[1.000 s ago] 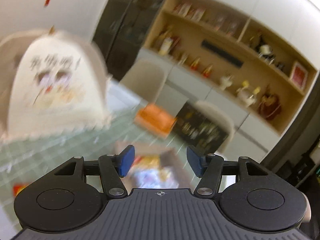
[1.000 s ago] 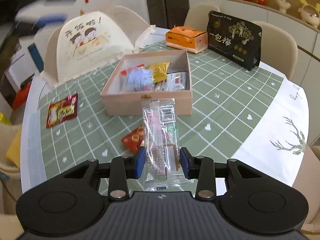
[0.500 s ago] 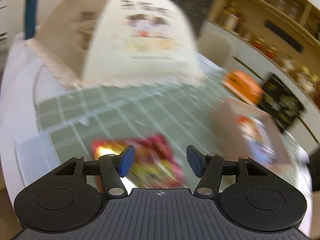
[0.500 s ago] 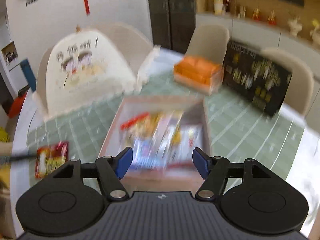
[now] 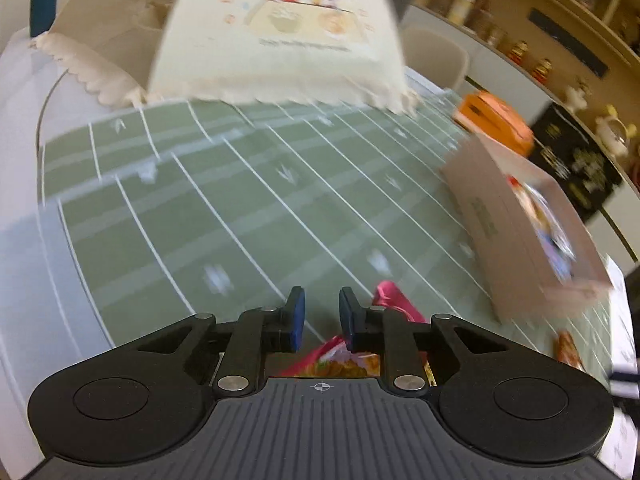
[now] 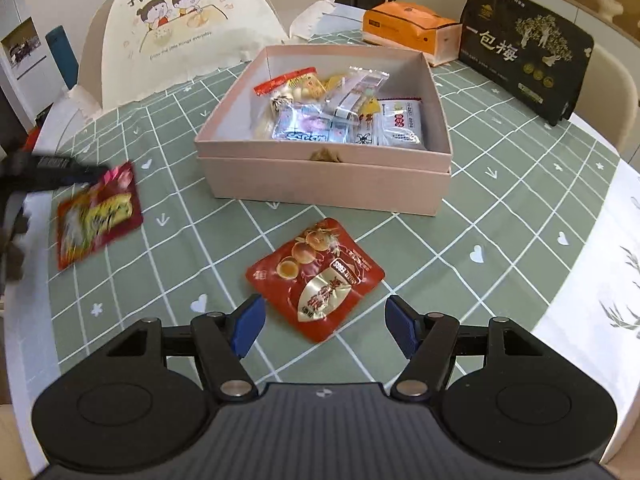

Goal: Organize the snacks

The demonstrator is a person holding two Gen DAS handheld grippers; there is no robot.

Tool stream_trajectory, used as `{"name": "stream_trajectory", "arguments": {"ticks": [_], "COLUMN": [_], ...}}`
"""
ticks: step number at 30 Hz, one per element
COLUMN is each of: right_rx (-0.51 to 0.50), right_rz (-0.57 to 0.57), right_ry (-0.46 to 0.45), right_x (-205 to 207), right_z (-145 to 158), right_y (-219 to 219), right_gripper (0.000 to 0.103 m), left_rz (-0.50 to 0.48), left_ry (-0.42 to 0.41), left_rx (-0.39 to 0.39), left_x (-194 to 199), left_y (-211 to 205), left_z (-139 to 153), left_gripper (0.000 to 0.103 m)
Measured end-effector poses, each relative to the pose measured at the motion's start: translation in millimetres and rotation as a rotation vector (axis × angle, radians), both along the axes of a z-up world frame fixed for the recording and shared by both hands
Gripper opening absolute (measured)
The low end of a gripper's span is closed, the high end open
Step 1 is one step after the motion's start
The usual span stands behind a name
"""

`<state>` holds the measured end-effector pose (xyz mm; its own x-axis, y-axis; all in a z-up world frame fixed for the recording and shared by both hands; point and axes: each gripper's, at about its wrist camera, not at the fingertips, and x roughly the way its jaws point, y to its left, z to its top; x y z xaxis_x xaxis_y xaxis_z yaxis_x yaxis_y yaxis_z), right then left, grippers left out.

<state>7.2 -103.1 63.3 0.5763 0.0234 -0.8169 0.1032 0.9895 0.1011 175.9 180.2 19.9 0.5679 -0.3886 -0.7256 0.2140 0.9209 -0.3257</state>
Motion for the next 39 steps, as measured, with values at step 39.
{"name": "stream_trajectory", "arguments": {"ticks": [39], "right_rx": [0.187], "right_rz": [0.127], "right_ry": [0.012], "right_x": [-35], "right_z": [-25], "right_y": [74], "right_gripper": [0.086], "left_rz": [0.106], "left_ry": [0.048], "left_rx": [-0.061], "left_x": [-128], "left_y": [-40], "left_z": [47], "left_gripper": [0.024]}}
